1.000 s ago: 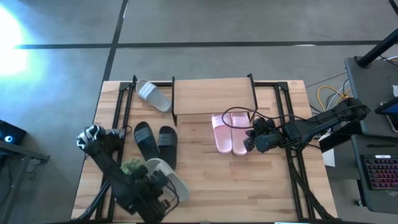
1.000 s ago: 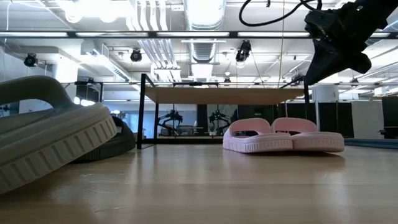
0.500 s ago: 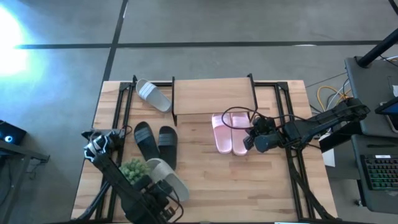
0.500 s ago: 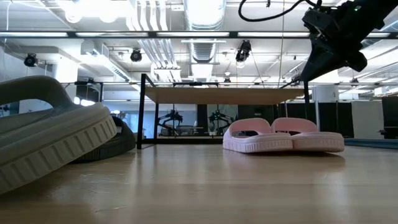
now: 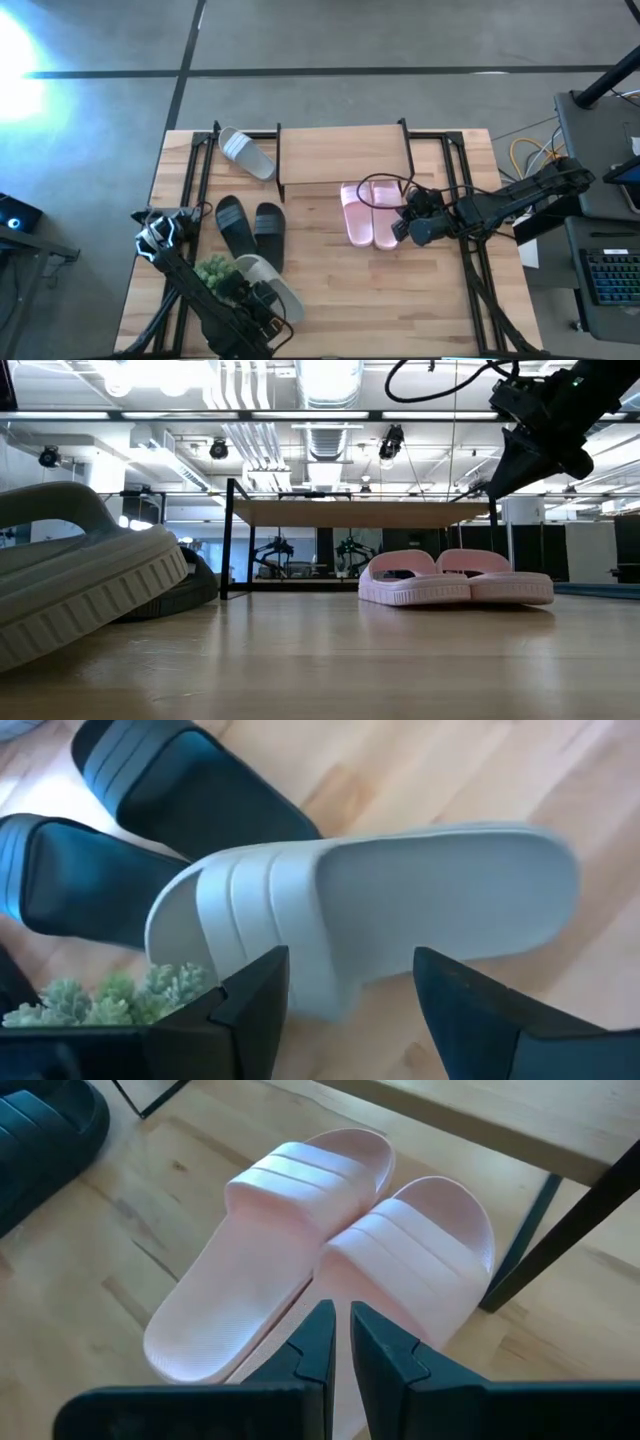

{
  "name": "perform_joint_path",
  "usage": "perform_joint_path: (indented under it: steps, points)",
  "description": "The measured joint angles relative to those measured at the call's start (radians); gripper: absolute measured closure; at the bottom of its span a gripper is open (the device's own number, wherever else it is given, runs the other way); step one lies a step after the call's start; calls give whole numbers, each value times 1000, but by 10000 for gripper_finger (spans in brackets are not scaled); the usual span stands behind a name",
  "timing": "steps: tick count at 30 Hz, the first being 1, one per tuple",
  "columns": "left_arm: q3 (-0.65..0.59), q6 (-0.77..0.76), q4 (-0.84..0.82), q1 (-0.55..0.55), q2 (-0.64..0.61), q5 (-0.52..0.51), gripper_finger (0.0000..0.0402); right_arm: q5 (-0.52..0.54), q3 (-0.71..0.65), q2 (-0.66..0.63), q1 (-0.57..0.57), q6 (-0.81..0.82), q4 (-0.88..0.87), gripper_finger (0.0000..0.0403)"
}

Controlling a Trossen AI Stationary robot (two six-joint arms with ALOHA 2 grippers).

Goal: Pick and place slides into the shelf
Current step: Put the gray slide on the shelf

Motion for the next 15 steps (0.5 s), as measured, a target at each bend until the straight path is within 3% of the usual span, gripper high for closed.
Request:
perform_joint_path:
  steps: [15]
  points:
    - [-88,-2,31,54,2,-11,200,-24,-77,0,0,0,-1,374]
